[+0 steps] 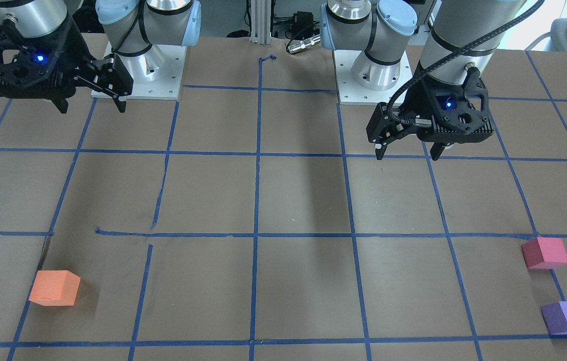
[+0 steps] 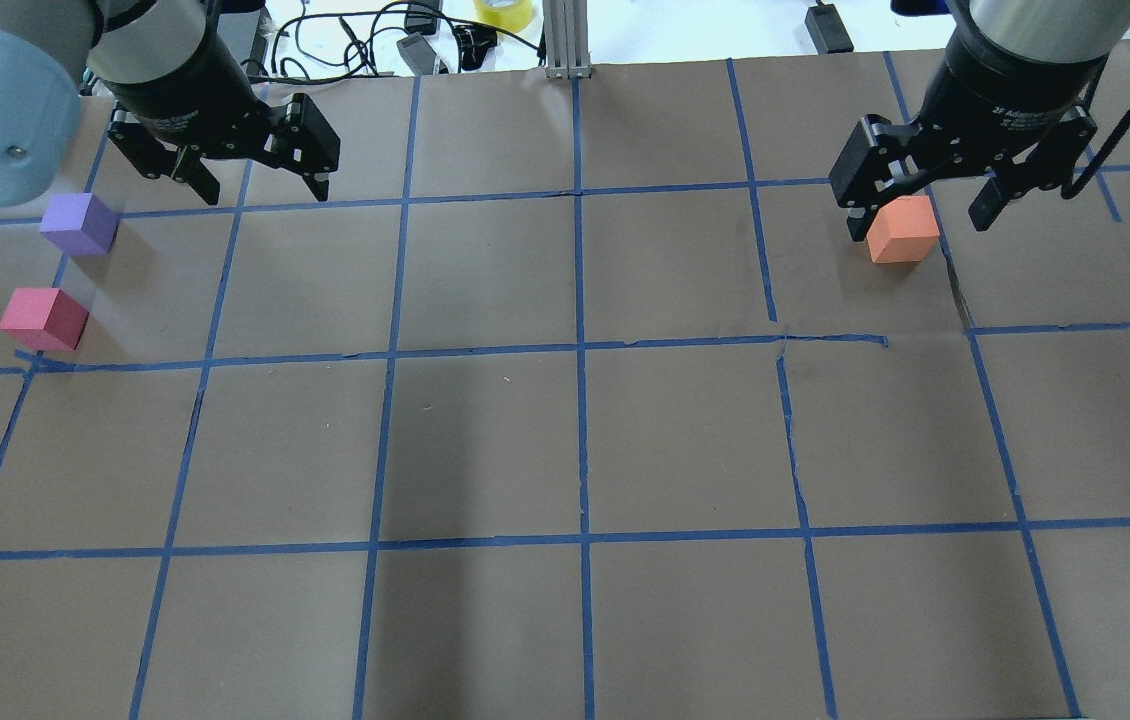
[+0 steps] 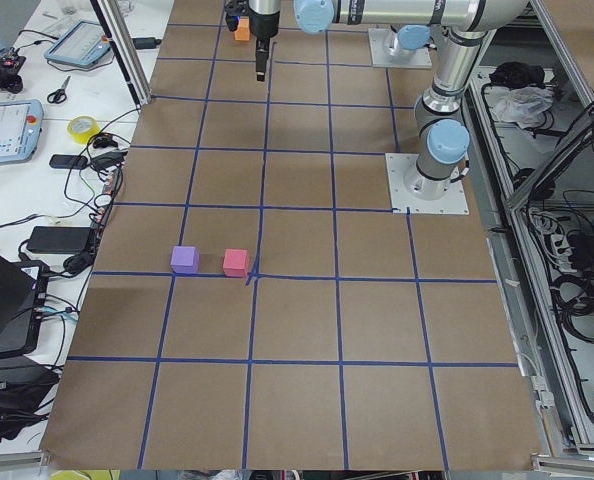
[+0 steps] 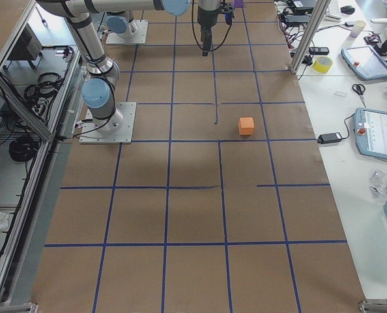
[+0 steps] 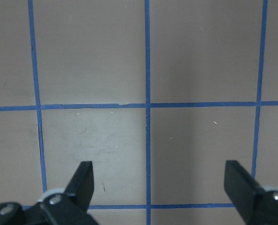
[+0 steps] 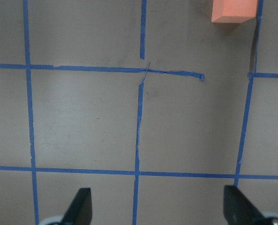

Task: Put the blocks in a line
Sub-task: 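Lower the right gripper over the orange cube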

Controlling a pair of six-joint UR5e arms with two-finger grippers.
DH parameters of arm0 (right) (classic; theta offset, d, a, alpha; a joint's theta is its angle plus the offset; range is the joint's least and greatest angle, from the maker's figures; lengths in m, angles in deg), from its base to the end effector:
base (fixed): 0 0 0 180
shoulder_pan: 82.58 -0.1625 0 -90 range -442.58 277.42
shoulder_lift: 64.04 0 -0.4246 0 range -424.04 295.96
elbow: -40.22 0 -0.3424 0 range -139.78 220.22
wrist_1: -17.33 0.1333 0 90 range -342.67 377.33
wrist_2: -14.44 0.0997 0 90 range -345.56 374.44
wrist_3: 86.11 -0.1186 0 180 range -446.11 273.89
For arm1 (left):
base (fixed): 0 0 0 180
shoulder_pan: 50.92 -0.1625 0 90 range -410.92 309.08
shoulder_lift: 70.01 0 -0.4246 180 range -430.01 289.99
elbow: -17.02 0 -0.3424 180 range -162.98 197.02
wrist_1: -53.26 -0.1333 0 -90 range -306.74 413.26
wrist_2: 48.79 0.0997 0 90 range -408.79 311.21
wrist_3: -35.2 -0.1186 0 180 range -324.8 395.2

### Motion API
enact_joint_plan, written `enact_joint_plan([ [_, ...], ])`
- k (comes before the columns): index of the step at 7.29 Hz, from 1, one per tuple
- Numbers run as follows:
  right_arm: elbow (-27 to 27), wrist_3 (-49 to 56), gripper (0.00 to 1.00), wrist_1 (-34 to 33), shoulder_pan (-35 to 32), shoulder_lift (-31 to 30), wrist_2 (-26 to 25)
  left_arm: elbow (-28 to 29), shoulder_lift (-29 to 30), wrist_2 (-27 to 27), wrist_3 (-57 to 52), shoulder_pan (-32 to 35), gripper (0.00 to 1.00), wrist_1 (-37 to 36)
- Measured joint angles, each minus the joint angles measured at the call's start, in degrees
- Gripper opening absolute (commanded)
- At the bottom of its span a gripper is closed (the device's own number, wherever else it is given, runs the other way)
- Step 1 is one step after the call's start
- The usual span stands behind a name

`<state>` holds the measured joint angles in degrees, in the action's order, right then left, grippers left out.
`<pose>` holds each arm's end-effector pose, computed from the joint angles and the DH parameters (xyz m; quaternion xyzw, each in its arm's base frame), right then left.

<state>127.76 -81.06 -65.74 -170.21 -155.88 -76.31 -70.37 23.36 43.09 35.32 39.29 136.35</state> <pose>0.1142 -0.4270 0.4895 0.0235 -0.9994 -0.0233 0.0050 -0.1312 -0.4787 0.4747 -0.0001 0.9984 -0.0537 0.0162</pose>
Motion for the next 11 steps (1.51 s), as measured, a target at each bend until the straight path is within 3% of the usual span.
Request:
enact_joint_plan([
  [8, -0.01, 0.20, 1.00, -1.94, 1.20, 2.57, 0.56, -0.03, -0.16, 0.64, 0.08, 0.19, 1.00, 0.32],
  [11, 0.17, 0.50, 1.00, -3.06, 4.57, 3.05, 0.27, -0.12, -0.28, 0.70, 0.23, 0.19, 1.00, 0.29],
])
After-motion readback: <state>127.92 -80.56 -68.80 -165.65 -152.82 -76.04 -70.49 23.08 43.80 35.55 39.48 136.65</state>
